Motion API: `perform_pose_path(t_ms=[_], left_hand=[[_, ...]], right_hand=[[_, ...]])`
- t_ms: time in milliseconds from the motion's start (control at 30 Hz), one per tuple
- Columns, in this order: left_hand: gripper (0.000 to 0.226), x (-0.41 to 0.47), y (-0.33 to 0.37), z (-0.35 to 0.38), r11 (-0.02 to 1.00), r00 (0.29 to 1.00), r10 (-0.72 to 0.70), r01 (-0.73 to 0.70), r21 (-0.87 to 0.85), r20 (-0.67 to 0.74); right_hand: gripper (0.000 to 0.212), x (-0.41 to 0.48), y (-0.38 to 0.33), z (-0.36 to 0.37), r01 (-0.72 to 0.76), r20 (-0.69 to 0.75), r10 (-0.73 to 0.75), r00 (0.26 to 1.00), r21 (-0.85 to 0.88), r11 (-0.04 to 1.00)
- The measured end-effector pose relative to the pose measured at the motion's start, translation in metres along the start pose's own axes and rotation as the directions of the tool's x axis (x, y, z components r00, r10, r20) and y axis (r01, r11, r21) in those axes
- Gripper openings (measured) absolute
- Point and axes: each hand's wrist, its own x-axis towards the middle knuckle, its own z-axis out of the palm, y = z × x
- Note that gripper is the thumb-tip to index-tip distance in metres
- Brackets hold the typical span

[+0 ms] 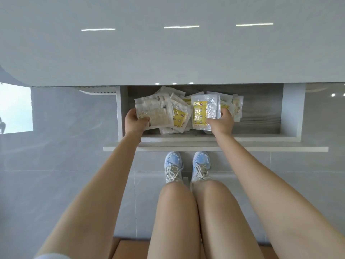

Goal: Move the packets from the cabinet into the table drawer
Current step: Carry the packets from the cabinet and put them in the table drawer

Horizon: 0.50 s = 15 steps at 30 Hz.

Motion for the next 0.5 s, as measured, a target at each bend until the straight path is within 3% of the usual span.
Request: perform_pose_path(t_ms=[133, 267, 400, 500], left_hand=[[0.068, -0.012, -0.003, -0.006, 0.98, 0.993, 0.117, -0.118, 0.162, 0.016], [0.066, -0.059, 0.024, -0.025, 0.931, 0.966, 0.248, -0.26, 0.257, 0.077], [0.064, -0.136, 0.063, -0.058, 0.694, 0.916, 0.356, -0.393, 0.603, 0.188], [0.068, -0.198, 0.092, -0.09, 0.524, 0.887, 0.37, -0.444, 0.726, 0.275]], right_hand=[[0.064, -0.012, -0.001, -0.006, 0.155, 0.026, -0.153, 0.988, -0.129, 0.979], [0.079, -0.056, -0.023, -0.045, 0.294, 0.096, -0.279, 0.956, -0.253, 0.922], [0.083, -0.129, -0.06, -0.098, 0.467, 0.233, -0.405, 0.884, -0.45, 0.761], [0.078, -0.189, -0.089, -0.134, 0.553, 0.33, -0.451, 0.83, -0.594, 0.584]])
